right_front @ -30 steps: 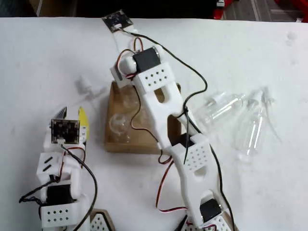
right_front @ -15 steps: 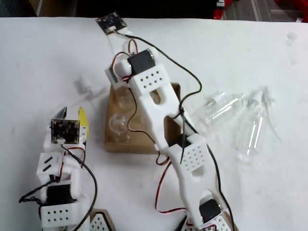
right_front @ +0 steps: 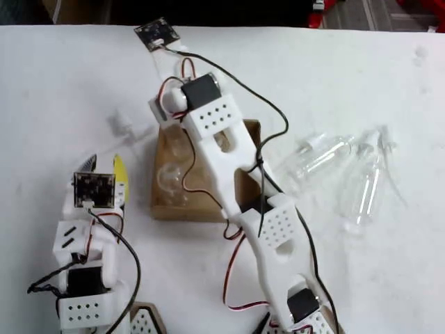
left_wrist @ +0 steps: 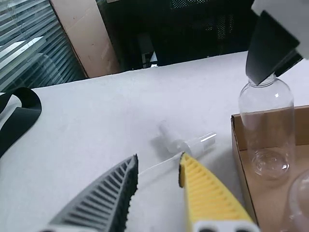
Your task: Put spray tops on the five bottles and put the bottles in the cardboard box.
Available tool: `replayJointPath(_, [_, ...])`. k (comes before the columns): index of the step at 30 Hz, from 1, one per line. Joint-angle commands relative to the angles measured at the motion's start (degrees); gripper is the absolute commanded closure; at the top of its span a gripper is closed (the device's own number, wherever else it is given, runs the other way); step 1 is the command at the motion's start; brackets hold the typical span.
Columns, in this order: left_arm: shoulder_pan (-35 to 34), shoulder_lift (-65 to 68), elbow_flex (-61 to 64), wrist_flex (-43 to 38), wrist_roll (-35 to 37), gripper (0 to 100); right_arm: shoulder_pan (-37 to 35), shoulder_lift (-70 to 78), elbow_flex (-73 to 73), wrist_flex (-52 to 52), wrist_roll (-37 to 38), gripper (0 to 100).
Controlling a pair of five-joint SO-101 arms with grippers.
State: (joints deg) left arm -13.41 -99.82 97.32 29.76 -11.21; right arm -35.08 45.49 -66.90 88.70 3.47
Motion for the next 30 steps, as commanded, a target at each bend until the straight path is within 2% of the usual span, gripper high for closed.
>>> replayJointPath(1, [-0.6,-0.7,-0.1,0.6,-0.3,87,-1.4,-1.6,-0.4,0.1,-0.4,95.8])
replayJointPath(30, [-0.6,-0.7,-0.1,0.4,-0.3,87,-2.7,-3.6,-0.4,1.3,-0.4,95.3])
